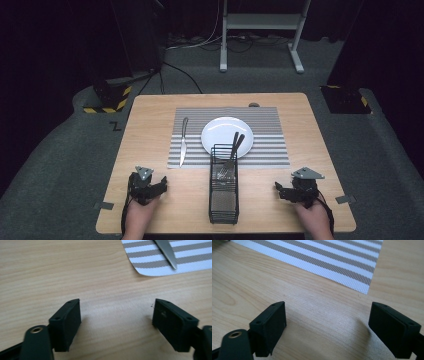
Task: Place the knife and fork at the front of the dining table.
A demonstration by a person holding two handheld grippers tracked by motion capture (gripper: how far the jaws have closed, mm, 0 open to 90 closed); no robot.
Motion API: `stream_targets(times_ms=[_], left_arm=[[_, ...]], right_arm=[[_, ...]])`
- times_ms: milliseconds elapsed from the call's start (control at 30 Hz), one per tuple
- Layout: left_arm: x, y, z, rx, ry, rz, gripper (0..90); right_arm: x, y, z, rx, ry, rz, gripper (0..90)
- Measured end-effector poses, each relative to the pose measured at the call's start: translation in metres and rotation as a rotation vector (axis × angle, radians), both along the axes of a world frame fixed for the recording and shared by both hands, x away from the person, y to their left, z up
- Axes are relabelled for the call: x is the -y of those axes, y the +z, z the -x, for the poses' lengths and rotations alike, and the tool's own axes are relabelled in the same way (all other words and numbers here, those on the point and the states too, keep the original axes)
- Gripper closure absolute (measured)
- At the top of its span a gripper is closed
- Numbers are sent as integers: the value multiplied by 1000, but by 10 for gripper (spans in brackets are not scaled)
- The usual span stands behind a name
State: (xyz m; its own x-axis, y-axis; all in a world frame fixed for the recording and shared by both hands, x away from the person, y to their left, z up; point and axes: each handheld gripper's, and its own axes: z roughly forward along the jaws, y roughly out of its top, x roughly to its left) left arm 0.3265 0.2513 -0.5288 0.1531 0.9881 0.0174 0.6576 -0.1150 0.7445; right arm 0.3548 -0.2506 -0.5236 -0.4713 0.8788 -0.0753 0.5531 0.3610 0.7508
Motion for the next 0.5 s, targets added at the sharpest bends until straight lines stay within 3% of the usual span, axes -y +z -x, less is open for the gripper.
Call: stream_targets(times_ms=[100,133,267,500], left_arm=[[3,-1,1,-18,-28,19,143],[4,-1,1,-17,-34,15,144],[4,-1,1,-21,-36,17,135],[4,-1,1,-23,-41,15,131]], right_arm=[[-4,3,8,55,24,-8,137],[-5,4,10,61,29,-18,134],[-16,20,23,173,37,-47,129],[-32,44,31,284,77,-95,123]])
